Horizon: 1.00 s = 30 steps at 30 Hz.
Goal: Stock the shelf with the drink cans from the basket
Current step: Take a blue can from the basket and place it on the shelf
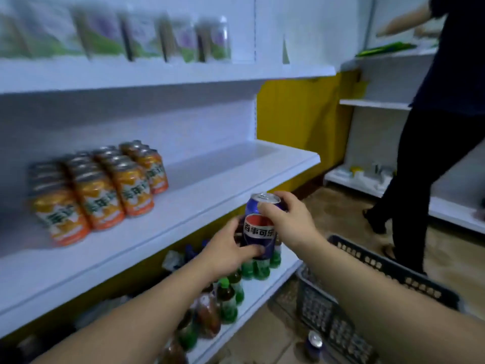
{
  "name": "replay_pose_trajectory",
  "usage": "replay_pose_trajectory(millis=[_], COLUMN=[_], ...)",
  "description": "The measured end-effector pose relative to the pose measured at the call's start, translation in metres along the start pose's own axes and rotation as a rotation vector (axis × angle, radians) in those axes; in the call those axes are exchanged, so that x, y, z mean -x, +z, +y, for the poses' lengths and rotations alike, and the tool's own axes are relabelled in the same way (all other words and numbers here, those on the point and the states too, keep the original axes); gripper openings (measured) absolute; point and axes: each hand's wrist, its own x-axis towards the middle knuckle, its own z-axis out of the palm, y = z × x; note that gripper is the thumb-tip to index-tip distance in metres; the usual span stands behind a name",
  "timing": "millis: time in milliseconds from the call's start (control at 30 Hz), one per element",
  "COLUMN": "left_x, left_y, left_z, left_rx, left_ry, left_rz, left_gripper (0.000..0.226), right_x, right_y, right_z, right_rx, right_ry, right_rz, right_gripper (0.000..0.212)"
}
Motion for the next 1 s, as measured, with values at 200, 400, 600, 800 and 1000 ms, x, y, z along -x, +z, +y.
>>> replay_pose_trajectory(millis=[200, 400, 600, 800, 1000], left_x=[0.081, 0.156, 0.230, 0.296, 0.334], left_y=[-0.085, -0.151, -0.218, -0.288, -0.338], left_z=[0.004, -0.009, -0.032, -0.062, -0.097], left_rx=[-0.008, -0.069, -0.181, -0.655, -0.867], left_ry=[-0.053, -0.126, -0.323, -0.641, -0.967], left_rz=[0.208, 0.425, 0.570, 0.639, 0.538], left_gripper=[0.063, 0.069, 0.069, 0.071, 0.071], right_x=[0.030, 0.063, 0.097, 0.117, 0.121], right_y=[0.080, 0.165, 0.257, 0.339, 0.392], right_z=[-0.067, -0.109, -0.135, -0.153, -0.148], right_rx=[-0.038, -0.032, -0.040, -0.004, -0.047], right_ry=[-0.131, -0.218, -0.244, -0.270, -0.245], right_rz=[-0.233, -0.484, -0.699, -0.827, -0.882], right_gripper=[0.033, 0.032, 0.039, 0.043, 0.050])
